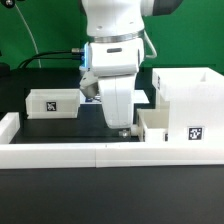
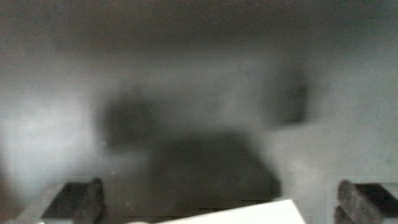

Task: Assemble drawer

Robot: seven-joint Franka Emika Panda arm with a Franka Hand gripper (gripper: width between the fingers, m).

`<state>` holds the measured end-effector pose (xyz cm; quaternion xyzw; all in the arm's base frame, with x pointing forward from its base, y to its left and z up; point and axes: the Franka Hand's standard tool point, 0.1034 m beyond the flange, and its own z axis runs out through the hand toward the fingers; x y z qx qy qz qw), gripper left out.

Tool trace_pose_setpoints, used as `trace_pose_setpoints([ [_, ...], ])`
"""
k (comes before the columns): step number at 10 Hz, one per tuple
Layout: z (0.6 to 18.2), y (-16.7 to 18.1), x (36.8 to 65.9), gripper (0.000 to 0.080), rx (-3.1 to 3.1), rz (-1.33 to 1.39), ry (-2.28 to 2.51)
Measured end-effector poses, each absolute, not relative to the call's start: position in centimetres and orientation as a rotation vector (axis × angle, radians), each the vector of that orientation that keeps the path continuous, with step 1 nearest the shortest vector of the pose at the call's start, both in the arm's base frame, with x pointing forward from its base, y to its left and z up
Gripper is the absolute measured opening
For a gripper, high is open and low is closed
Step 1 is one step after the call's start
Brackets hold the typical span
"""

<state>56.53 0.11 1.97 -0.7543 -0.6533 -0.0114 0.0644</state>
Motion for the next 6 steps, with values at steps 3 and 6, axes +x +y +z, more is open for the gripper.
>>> trace_pose_setpoints([
  [3, 1.90, 0.23, 56.55, 0.0649, -2.292, -0.044, -1.964],
  [6, 1.54, 0.04, 55.81, 0.0649, -2.298, -0.051, -1.963],
])
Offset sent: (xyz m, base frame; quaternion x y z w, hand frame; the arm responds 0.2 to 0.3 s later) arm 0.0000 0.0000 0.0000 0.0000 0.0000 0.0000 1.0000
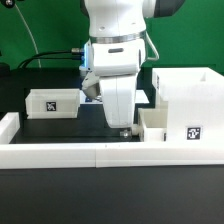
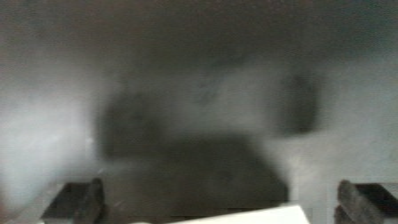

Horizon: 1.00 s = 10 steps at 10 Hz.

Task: Assemble drawer

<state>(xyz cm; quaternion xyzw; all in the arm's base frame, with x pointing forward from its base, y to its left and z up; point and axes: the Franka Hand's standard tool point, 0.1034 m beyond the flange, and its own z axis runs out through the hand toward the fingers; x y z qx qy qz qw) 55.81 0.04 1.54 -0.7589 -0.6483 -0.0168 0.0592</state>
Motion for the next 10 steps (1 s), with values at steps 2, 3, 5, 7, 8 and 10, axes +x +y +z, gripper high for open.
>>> trace_pose_setpoints([
  [2, 1.4, -0.3, 55.6, 0.0649, -2.302, -0.047, -1.955],
  [3, 1.4, -0.7, 55.5, 0.0649, -2.305, -0.044, -1.950],
  [5, 1.4, -1.2, 55.5, 0.0649, -2.311, -0.043, -1.944],
  [7, 1.4, -2.0, 55.6, 0.0649, -2.326, -0.044, -1.934],
  [8, 1.4, -1.9, 55.3, 0.0649, -2.336, -0.042, -1.922],
  [10, 1.4, -1.6, 54.4, 0.0649, -2.339, -0.035, -1.915],
])
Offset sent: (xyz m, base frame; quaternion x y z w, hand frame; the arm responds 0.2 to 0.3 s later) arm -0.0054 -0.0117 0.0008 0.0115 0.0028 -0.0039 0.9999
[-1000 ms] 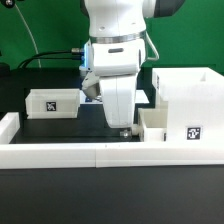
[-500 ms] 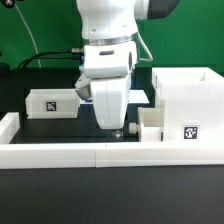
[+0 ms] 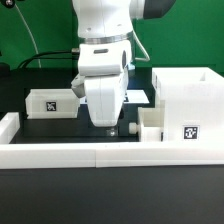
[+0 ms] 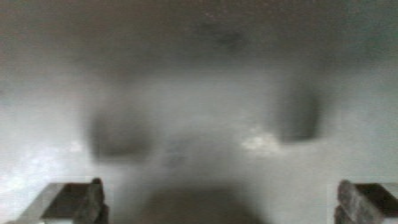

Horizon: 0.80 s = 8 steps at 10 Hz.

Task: Assemble drawer

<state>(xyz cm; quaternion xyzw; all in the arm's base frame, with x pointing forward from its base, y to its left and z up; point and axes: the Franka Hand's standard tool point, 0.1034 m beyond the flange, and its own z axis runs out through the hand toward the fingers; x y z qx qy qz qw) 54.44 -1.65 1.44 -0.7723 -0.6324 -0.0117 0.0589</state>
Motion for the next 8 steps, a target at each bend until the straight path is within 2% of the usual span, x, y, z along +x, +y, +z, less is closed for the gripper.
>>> trace_pose_setpoints([
  [8, 1.8, 1.5, 54.3, 0.0649, -2.223, -0.022, -2.027],
])
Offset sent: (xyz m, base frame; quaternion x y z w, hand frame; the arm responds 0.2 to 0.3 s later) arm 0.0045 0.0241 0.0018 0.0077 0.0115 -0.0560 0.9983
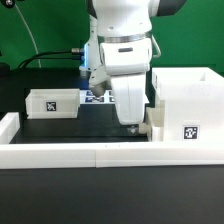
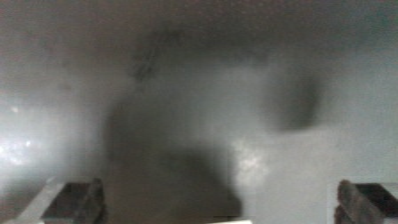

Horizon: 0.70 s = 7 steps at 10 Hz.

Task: Assemble drawer

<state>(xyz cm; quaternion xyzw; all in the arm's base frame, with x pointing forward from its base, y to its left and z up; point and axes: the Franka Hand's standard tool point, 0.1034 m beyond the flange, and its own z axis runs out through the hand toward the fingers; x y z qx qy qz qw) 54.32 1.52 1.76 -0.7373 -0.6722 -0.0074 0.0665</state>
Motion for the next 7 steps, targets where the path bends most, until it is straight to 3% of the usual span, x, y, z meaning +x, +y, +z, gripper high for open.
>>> trace_pose_setpoints([
  [5, 1.7, 2.6, 54.8, 0.0649, -2.272, -0.013, -1.971],
  [7, 1.7, 0.7, 54.5, 0.0649, -2.320, -0.033, -1.949],
])
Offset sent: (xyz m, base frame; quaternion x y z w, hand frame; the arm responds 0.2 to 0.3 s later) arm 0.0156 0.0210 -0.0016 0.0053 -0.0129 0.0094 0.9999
